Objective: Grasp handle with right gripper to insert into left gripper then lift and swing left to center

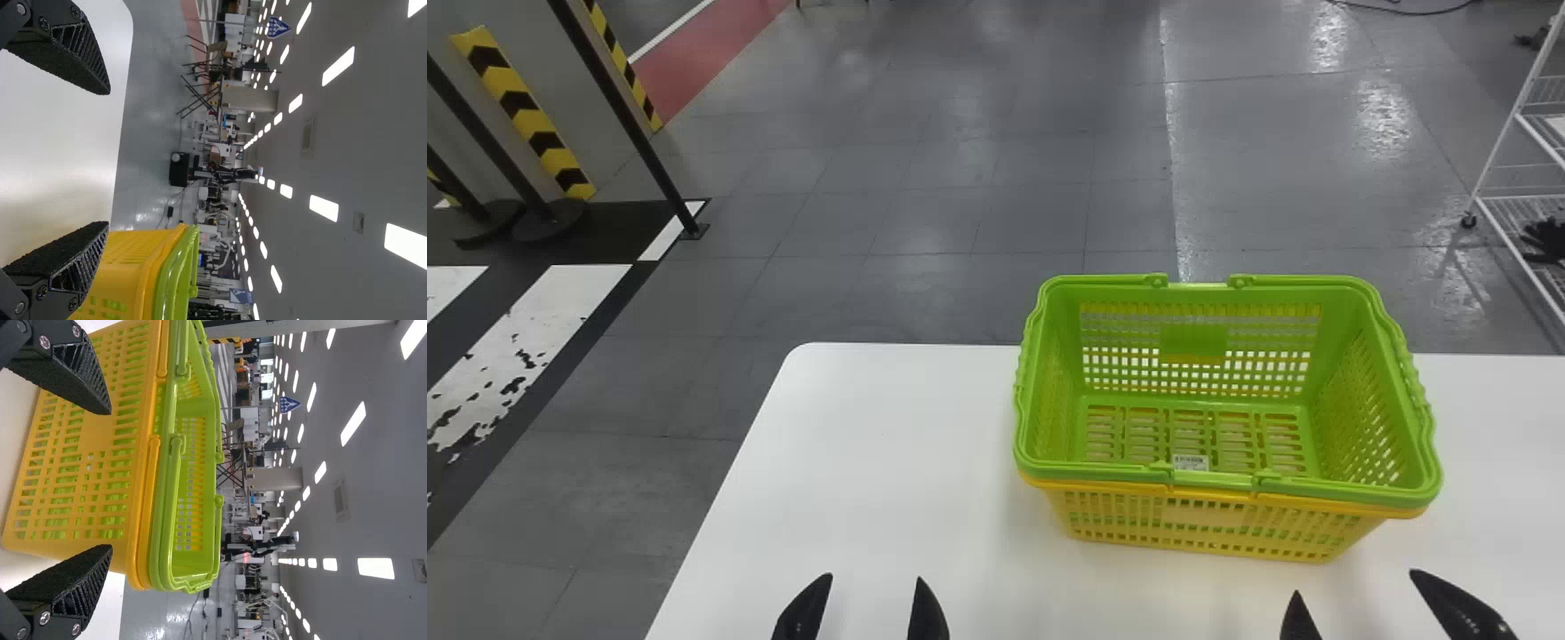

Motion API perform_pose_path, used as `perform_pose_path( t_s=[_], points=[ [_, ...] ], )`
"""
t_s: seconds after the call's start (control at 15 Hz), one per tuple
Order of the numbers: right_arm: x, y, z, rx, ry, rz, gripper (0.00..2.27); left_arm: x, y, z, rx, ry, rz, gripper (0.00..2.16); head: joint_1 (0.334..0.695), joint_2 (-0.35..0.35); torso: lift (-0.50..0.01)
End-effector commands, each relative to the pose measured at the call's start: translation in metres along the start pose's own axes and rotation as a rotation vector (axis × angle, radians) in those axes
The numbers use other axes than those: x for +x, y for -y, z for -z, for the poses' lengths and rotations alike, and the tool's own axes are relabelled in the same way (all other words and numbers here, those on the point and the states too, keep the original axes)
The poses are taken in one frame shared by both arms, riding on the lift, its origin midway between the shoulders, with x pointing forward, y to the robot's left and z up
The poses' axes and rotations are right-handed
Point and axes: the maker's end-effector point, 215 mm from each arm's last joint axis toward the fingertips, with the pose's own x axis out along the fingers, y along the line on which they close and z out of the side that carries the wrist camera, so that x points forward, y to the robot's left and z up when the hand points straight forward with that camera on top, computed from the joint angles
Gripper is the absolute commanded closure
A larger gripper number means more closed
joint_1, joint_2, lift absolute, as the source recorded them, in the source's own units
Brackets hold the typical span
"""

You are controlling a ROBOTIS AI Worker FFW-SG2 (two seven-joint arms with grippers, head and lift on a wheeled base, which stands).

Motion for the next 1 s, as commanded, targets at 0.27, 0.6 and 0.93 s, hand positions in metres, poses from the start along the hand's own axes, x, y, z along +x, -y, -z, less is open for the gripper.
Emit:
perform_pose_path(
  t_s=[0.27, 0.6, 0.93],
  points=[
    [0.000, 0.000, 0.001, 0.001, -0.002, 0.001, 0.08, 0.000, -0.001, -0.001, 0.000, 0.004, -0.006, 0.11, 0.695, 0.220, -0.093],
    [-0.002, 0.002, 0.000, 0.001, 0.000, 0.004, 0.08, 0.000, 0.005, -0.005, 0.005, 0.016, 0.012, 0.11, 0.695, 0.215, -0.093],
    [-0.002, 0.002, 0.001, 0.002, -0.001, 0.005, 0.08, 0.001, 0.001, -0.026, -0.005, 0.078, -0.008, 0.12, 0.695, 0.214, -0.093]
  ],
)
